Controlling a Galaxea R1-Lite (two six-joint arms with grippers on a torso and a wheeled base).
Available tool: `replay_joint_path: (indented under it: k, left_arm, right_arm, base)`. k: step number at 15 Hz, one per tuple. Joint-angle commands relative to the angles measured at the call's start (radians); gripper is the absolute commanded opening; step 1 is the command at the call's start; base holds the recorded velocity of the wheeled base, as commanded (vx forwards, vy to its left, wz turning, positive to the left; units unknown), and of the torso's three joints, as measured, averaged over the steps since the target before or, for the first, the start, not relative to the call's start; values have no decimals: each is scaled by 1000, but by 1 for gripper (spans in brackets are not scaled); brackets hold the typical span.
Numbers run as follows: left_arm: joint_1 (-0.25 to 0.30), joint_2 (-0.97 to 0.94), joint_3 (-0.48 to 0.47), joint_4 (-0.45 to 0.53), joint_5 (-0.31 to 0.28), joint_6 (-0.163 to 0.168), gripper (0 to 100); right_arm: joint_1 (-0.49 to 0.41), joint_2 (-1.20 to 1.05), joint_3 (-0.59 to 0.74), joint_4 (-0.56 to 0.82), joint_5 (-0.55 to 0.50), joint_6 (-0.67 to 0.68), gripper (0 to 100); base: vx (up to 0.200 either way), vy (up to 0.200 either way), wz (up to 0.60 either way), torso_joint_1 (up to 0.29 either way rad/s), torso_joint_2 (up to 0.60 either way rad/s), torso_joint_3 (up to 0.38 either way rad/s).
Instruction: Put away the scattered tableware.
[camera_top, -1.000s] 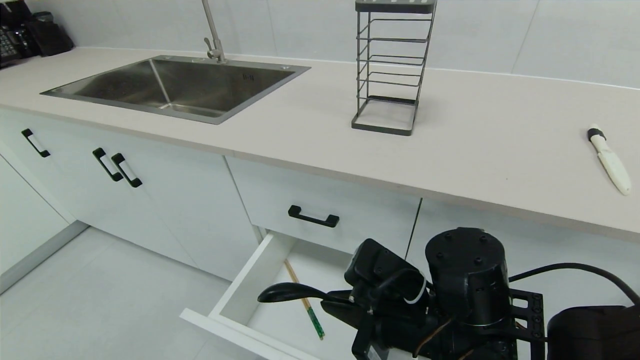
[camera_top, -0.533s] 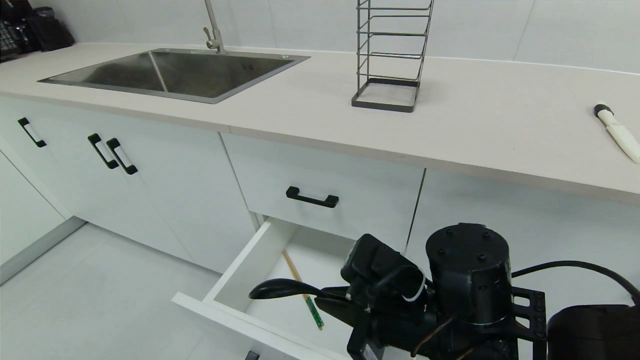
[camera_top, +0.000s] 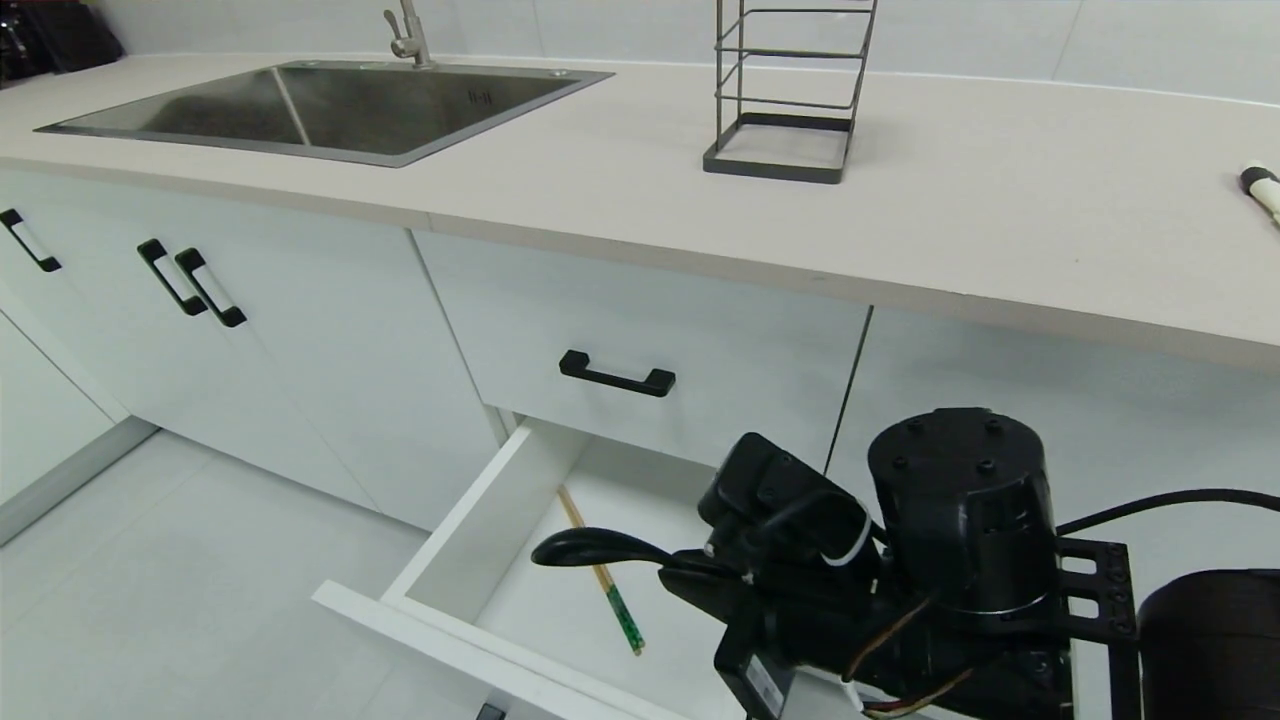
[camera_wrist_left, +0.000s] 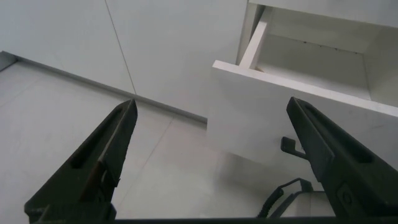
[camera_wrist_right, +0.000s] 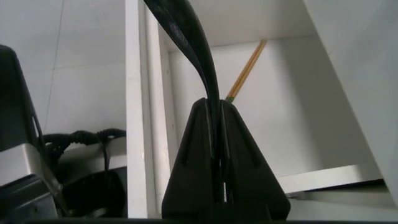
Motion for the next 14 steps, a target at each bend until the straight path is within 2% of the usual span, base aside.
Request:
replay_joint_path:
  k: [1,11,14]
  left_arm:
    - [0,0,0,-1,1,0,100]
    - [0,0,0,-1,1,0,100]
    - [0,0,0,-1,1,0,100]
  right_arm:
    - [20,101,-98,-7,-6,-1,0]
    - [26,219,-179,-14,-41,-1,0]
    - [23,285,-270,-7,-50,0,0]
  base:
    - [0,0,0,0,0,0]
    - [0,0,0,0,0,0]
    - [0,0,0,0,0,0]
